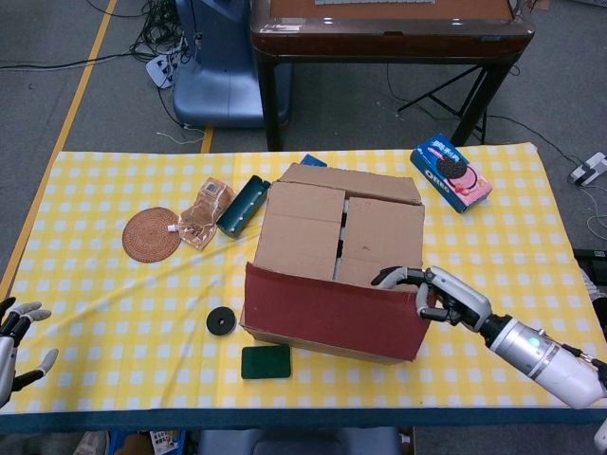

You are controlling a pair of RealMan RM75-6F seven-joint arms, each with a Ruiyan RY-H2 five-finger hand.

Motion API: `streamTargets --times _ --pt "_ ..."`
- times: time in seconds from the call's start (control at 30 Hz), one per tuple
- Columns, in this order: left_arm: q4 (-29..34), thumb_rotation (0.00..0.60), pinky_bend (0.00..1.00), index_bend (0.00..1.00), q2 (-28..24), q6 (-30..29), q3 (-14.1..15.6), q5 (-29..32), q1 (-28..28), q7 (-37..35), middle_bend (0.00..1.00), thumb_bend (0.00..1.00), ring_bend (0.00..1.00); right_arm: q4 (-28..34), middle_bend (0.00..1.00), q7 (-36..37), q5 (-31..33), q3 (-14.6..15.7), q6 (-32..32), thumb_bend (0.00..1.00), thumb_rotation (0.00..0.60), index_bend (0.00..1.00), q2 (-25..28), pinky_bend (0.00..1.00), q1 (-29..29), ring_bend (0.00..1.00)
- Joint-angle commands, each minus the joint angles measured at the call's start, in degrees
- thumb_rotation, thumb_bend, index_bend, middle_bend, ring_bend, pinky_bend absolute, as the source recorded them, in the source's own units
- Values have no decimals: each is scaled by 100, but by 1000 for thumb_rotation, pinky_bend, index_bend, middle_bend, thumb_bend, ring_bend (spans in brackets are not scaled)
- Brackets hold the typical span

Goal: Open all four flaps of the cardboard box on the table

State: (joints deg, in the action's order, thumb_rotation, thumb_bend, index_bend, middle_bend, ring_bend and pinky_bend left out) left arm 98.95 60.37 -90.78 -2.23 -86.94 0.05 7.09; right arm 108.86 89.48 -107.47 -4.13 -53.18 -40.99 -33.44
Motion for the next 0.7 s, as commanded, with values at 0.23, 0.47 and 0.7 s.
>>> streamTargets --times 0.23,0.47,0.7 --pt "35 600 0 381 -7 -11 5 -11 2 55 248 276 106 -611 248 1202 -1230 892 -1421 1000 600 372 361 125 -191 103" --pt "46 600 0 381 -24 -49 8 -39 15 75 248 276 106 -587 247 1247 -1513 1191 -1849 1000 600 372 490 125 -311 104" --pt "19 600 0 381 -23 -65 11 -27 31 40 248 276 106 -497 246 1231 -1651 1404 -1999 1000 600 372 611 125 -463 104"
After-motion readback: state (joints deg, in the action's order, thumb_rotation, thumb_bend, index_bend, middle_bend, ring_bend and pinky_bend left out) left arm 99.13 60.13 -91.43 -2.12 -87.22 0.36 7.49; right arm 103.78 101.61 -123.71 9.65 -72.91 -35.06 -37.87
